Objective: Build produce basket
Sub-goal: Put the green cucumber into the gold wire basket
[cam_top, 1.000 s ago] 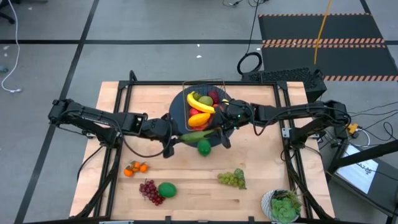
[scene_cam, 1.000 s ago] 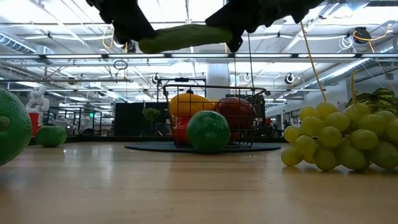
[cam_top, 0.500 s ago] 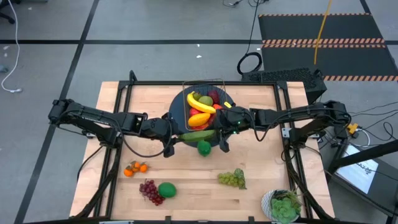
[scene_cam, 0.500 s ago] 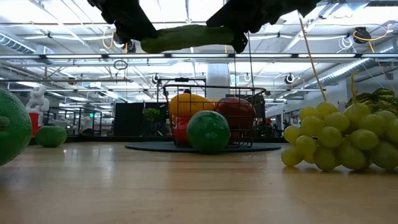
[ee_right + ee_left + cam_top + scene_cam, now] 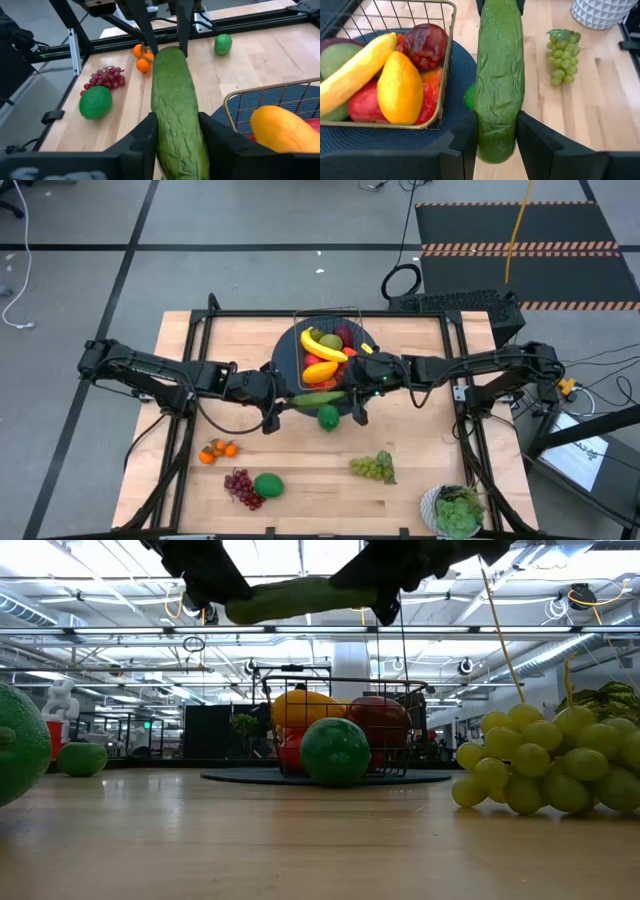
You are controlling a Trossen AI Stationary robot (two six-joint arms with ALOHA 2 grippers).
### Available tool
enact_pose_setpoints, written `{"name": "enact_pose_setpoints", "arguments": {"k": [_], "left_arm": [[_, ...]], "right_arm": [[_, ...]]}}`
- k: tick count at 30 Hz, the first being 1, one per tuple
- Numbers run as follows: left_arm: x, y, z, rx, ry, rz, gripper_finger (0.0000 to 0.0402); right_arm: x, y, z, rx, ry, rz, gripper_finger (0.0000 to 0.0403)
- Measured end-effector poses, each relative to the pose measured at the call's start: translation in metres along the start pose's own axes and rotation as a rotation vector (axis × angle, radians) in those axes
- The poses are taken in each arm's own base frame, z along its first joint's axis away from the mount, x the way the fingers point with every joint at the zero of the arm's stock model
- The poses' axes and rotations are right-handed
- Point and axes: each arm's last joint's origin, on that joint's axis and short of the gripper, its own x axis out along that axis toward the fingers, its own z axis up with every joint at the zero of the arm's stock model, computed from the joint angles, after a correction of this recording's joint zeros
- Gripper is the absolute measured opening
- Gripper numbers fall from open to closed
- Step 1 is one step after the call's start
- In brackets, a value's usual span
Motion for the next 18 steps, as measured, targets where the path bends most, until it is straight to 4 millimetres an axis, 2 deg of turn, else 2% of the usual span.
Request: {"name": "enact_pose_setpoints", "arguments": {"k": [3, 6, 9, 12, 15, 18], "left_arm": [[-0.001, 0.000, 0.001, -0.046, 0.004, -0.002, 0.0139], [-0.008, -0.004, 0.010, -0.054, -0.013, 0.026, 0.0191], [-0.024, -0.007, 0.018, -0.038, -0.005, 0.077, 0.0250], [-0.043, -0.009, 0.027, -0.019, 0.017, 0.128, 0.0289], [-0.066, -0.008, 0.035, -0.042, 0.017, 0.171, 0.0300], [-0.079, -0.004, 0.031, -0.081, 0.044, 0.186, 0.0289]], "right_arm": [[0.000, 0.000, 0.000, 0.026, 0.000, 0.002, 0.0114], [-0.003, 0.001, 0.002, 0.066, -0.011, 0.000, 0.0125], [-0.006, 0.002, 0.004, 0.111, -0.022, 0.003, 0.0127], [-0.016, 0.005, 0.011, 0.204, -0.060, 0.019, 0.0122], [-0.029, 0.012, 0.016, 0.269, -0.081, 0.042, 0.0121], [-0.043, 0.021, 0.022, 0.288, -0.125, 0.079, 0.0120]]}}
